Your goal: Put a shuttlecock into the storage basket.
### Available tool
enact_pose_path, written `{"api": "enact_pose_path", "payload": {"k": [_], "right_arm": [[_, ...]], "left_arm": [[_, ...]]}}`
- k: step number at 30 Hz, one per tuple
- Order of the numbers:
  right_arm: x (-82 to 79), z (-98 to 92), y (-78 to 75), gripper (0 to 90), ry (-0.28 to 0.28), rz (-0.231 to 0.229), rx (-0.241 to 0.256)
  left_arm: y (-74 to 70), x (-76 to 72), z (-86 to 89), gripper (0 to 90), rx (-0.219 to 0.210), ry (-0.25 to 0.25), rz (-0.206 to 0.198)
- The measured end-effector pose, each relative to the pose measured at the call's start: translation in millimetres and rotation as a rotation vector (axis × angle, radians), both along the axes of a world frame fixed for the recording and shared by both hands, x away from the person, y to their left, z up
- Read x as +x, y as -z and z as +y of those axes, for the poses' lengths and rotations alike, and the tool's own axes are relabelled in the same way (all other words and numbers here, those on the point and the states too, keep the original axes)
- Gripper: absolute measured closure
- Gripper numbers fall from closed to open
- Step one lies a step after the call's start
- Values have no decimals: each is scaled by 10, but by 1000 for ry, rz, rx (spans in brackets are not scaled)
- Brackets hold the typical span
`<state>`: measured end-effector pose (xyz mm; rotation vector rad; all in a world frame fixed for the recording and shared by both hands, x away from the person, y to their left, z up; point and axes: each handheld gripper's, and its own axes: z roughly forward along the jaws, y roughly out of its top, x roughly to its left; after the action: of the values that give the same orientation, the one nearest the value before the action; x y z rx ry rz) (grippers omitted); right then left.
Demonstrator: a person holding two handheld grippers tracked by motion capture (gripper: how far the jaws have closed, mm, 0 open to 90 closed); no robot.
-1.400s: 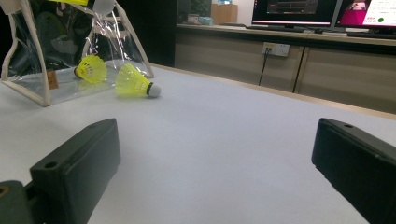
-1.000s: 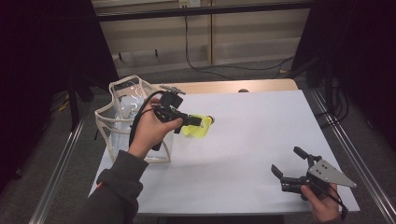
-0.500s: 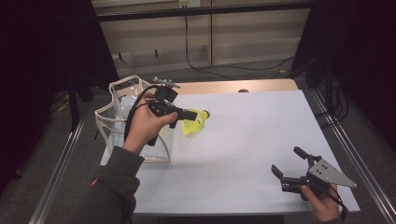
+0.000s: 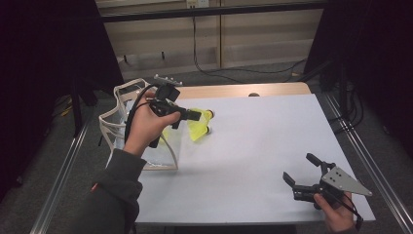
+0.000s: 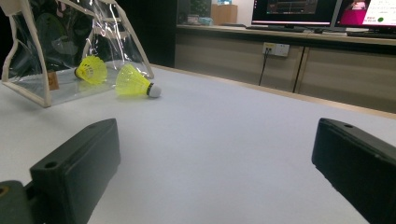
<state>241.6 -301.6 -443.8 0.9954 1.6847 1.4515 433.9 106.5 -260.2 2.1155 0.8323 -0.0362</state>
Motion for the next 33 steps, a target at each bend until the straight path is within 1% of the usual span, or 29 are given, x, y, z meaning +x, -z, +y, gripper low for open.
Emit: {"api": "enact_pose_path", "payload": {"k": [6,12,16,18,19,20,25,26,29,33], "right_arm": [[-2,-1,0,11,2,1,1],[-2,1,-1,11,0,0,2],[-4,2,-2,11,0,0,1],[-5,1,-2,11,1,0,1],[-5,0,-2,12,2,0,1],[-4,0,-2,11,2,0,1],[-6,1,-3,11,1,0,1],[-7,1,-4,11,2,1,2],[-6,0,-3,11,2,0,2],[-5,2,-3,11,2,0,1]], "left_arm": [[-38,12,43,877,8,-5,-9],[-79,23,83,877,4,-19,-13],[-108,41,118,877,14,-22,-17],[-119,46,129,877,5,-31,-17],[-127,52,138,877,10,-29,-20],[-133,54,142,877,6,-37,-20],[-164,75,189,877,-2,-46,-22],[-170,79,200,877,4,-49,-27],[-188,88,230,877,-2,-57,-24],[-215,101,274,877,10,-65,-28]]}}
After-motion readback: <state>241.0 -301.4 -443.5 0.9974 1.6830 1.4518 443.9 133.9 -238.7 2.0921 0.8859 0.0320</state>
